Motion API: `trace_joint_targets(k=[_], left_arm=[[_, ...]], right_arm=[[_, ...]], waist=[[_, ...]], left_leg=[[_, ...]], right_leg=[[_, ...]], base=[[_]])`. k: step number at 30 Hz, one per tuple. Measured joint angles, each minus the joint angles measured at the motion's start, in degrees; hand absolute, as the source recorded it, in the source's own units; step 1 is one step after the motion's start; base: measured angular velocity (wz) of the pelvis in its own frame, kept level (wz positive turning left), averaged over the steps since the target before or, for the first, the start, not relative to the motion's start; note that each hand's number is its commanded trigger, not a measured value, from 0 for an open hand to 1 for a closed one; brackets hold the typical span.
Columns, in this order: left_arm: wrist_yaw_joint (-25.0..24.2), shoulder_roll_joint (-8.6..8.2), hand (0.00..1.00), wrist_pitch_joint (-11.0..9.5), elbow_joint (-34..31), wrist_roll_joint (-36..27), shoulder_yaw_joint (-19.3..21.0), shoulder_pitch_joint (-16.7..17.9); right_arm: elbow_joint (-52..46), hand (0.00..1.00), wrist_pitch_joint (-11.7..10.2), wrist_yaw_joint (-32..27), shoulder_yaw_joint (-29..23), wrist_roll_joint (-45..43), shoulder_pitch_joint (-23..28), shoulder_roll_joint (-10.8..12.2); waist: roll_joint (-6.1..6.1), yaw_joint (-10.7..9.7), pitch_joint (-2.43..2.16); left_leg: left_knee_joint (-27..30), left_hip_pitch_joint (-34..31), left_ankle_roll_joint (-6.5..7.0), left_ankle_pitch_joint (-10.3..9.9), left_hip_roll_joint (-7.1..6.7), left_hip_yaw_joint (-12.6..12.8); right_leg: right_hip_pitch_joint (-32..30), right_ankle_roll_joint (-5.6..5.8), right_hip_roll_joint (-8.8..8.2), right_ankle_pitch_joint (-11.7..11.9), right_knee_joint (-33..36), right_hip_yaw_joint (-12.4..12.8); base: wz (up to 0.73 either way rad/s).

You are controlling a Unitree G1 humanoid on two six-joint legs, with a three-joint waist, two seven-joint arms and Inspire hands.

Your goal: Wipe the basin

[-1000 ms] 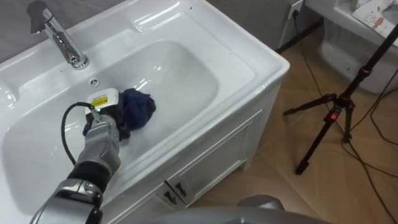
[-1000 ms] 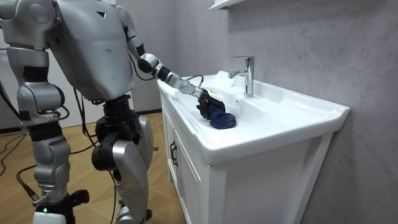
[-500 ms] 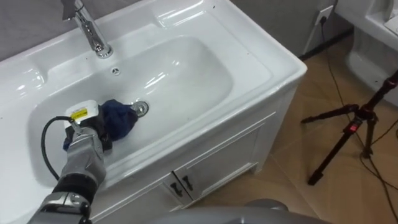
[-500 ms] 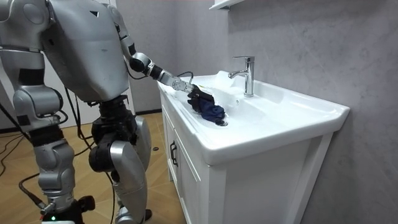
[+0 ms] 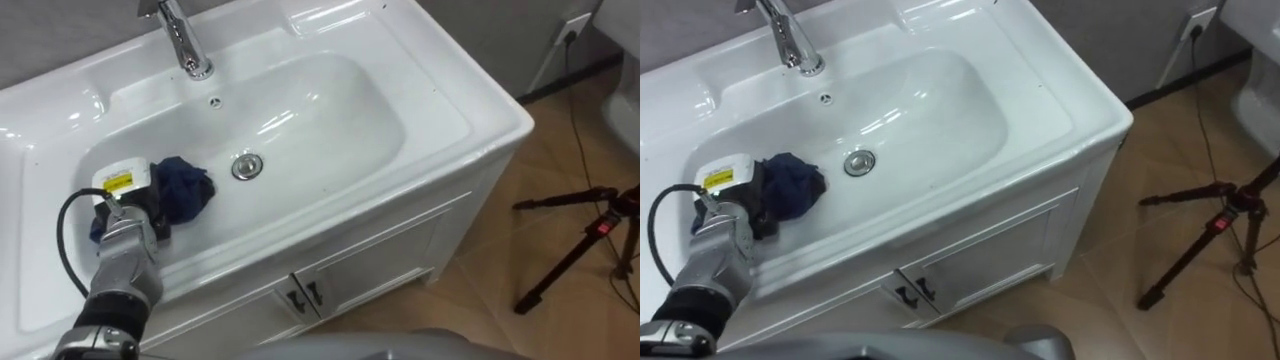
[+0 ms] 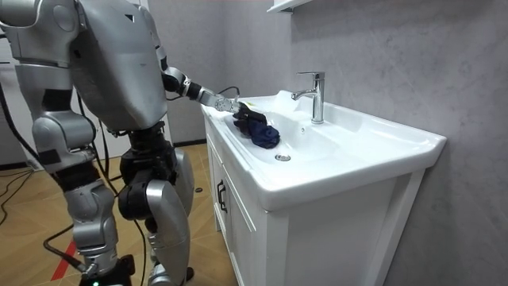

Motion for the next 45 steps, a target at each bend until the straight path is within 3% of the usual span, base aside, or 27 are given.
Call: trace_joint_targets(k=[14, 19, 25, 31, 34, 38, 42, 45], left_arm=[[-0.1, 0.04, 1.0, -0.1, -3.7, 0.1, 0.4, 1.6], [0.1, 0.19, 1.0, 0.0, -4.2, 0.1, -0.1, 1.4], [0.0, 1.01, 1.0, 0.7, -4.2, 0.4, -0.9, 1.3], [-1.4, 0.8, 1.0, 1.4, -4.3, 0.5, -3.8, 0.5], [-2.0, 0.66, 1.0, 1.6, -3.4, 0.4, -7.3, -1.4], [-2.9, -2.97, 1.0, 1.6, -3.4, -0.8, -9.8, -4.1], [-4.4, -4.37, 1.0, 1.3, -3.8, -2.0, -16.2, -8.2], [-4.6, -6.62, 1.0, 1.3, -3.7, -2.3, -17.5, -10.0]], right_arm=[[-2.5, 0.0, -0.6, -0.2, 0.0, 0.2, 0.1, -0.1], [-2.3, 0.0, -1.5, -0.7, 0.7, 0.7, 1.2, -0.1], [-2.1, 0.0, -1.7, -0.8, 1.5, 1.4, 1.8, -0.1], [-1.6, 0.0, -1.9, -0.6, 4.1, 1.5, 1.8, 0.8], [-0.5, 0.0, -2.4, -0.6, 5.0, 1.9, 1.0, 1.2], [0.0, 0.0, -2.8, -0.6, 6.5, 2.4, 0.7, 1.4], [0.1, 0.0, -2.8, -0.8, 9.0, 2.4, -0.1, 2.3], [0.2, 0.0, -2.8, -1.4, 9.2, 2.5, -0.3, 2.7]], waist=[[-0.03, 0.3, 0.1], [-0.53, 0.1, 0.42], [-1.29, -1.7, 0.95], [-1.44, -4.0, 1.06], [-1.38, -5.3, 1.17], [-1.59, -6.4, 1.43], [-1.84, -8.3, 2.09], [-1.88, -9.7, 2.08]], left_leg=[[0.1, -0.6, 0.0, 0.0, -0.15, -0.4], [0.2, -1.1, 0.0, 0.0, -0.19, -0.7], [0.7, -1.3, 0.0, 0.0, -0.2, -0.7], [0.7, -1.6, 0.01, 0.0, -0.24, -0.7], [0.7, -1.9, 0.02, 0.0, -0.3, -0.8], [0.8, -1.8, 0.02, 0.0, -0.42, -0.8], [0.8, -2.4, 0.02, 0.0, -0.42, -0.4], [0.8, -2.2, 0.02, 0.0, -0.45, 0.5]], right_leg=[[-0.6, 0.07, -0.35, -0.3, 0.1, -0.9], [-0.8, 0.15, -0.37, -0.4, 0.1, -0.9], [-0.7, 0.19, -0.46, -0.5, 0.0, -0.8], [-0.8, 0.27, -0.63, -0.5, 0.0, -1.4], [-0.8, 0.29, -0.87, -0.5, 0.0, -2.0], [-0.7, 0.38, -1.0, -0.5, -0.1, -2.0], [-1.0, 0.47, -1.02, -0.5, 0.0, -1.8], [-1.4, 0.5, -1.06, -0.6, 0.0, -1.6]], base=[[0.03], [0.04], [0.01], [0.05], [0.12], [0.0], [-0.01], [-0.07]])
